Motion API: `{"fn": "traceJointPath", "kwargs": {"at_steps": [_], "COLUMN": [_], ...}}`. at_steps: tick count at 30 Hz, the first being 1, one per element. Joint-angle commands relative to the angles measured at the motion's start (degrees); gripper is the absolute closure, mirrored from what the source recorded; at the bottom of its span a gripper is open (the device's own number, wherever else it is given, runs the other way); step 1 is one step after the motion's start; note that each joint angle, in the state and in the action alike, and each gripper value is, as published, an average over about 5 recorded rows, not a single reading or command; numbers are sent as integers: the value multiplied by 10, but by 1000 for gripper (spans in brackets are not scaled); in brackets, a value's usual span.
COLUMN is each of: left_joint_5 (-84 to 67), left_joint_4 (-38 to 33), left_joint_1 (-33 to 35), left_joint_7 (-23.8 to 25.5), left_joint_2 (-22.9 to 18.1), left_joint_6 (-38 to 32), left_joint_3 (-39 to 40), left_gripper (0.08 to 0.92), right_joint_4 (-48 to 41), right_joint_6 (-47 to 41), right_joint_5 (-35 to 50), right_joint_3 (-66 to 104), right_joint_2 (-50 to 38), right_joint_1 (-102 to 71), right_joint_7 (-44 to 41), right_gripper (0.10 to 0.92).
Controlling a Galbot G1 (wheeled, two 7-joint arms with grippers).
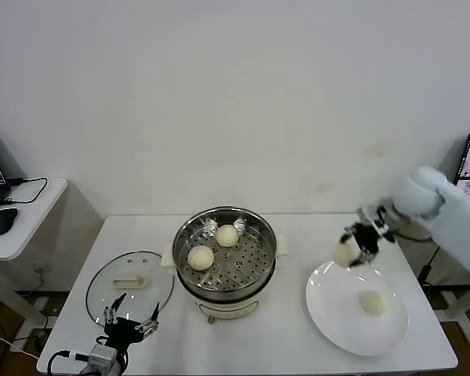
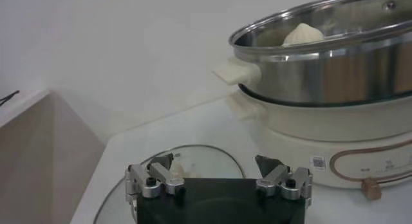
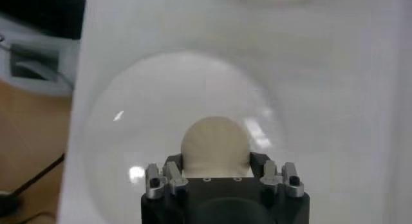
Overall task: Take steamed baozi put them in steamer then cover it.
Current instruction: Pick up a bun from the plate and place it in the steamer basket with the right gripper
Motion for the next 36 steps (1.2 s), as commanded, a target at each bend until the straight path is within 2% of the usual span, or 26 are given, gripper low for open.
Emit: {"fn": "traceJointPath", "kwargs": {"at_steps": [1,5,14,23,30,36], "left_joint_5": [3,3,-2,-6,-10,-15], "left_joint_4": [0,2,-5,-6,-7,-12], "left_joint_1": [4,4,10,9,8,9], "left_joint_7": [-2,-5,-10,-11,-9,-8], "left_joint_2": [-2,-9,-13,-15,-15,-16], "left_joint_6": [-4,-6,-10,-12,-12,-12], "left_joint_3": [-2,-4,-15,-17,-18,-17], "left_gripper": [177,177,177,177,177,177], "right_joint_4": [-122,-105,-21,48,88,86], "right_joint_6": [192,271,333,359,342,335], "right_joint_5": [87,53,-38,-127,-130,-155], "right_joint_3": [-56,-59,-129,-187,-224,-233], "right_joint_2": [202,261,314,319,321,327], "right_joint_1": [199,205,188,162,134,103], "right_joint_7": [-50,-54,-40,-15,-8,-3], "right_gripper": [395,390,389,389,389,389]}}
